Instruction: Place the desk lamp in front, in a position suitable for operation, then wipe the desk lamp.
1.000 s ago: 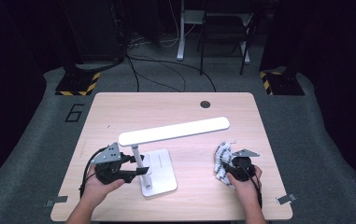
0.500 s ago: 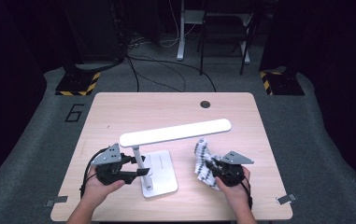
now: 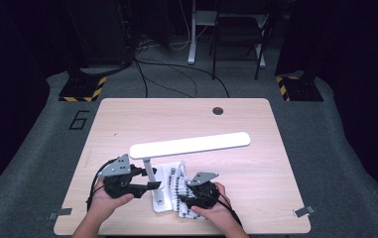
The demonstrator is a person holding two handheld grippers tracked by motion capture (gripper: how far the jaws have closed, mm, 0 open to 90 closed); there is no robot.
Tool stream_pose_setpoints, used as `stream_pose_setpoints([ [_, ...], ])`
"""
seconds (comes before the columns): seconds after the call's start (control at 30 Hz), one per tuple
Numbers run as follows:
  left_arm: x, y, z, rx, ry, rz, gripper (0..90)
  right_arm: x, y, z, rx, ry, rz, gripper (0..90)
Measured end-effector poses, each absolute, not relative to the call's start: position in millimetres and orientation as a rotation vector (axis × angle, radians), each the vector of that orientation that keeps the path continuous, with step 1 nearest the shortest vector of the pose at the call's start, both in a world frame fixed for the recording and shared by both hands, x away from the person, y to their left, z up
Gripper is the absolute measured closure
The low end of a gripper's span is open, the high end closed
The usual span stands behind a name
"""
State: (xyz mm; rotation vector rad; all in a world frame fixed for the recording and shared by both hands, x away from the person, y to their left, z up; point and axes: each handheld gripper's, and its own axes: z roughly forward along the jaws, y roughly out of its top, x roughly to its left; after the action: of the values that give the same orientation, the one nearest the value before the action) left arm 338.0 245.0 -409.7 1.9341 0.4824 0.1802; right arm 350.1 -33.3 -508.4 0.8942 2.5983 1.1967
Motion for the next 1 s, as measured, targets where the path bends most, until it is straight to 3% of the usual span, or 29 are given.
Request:
stream_pose_setpoints([
  [0.27,337.6,245.0,-409.3,1.94,0.483,0.179,50.3,351.4,-34.5,-511.9,0.906,2.606,1.22,41.1],
  [0.47,337.7,245.1,-409.0,1.941,0.484,0.18,50.3,350.6,-36.5,-509.3,0.916,2.611,1.21,54.1],
  [0.6,337.5,245.1,-409.3,1.938,0.487,0.175,50.2,347.3,-35.0,-507.9,0.851,2.595,1.183,56.7],
  [0.8,336.6,245.1,-409.7,1.941,0.459,0.174,50.6,340.4,-31.8,-504.6,0.806,2.632,1.207,74.3],
  [1.0,337.7,246.3,-410.0,1.944,0.447,0.162,50.6,330.9,-23.5,-502.1,0.64,2.709,1.203,77.3],
])
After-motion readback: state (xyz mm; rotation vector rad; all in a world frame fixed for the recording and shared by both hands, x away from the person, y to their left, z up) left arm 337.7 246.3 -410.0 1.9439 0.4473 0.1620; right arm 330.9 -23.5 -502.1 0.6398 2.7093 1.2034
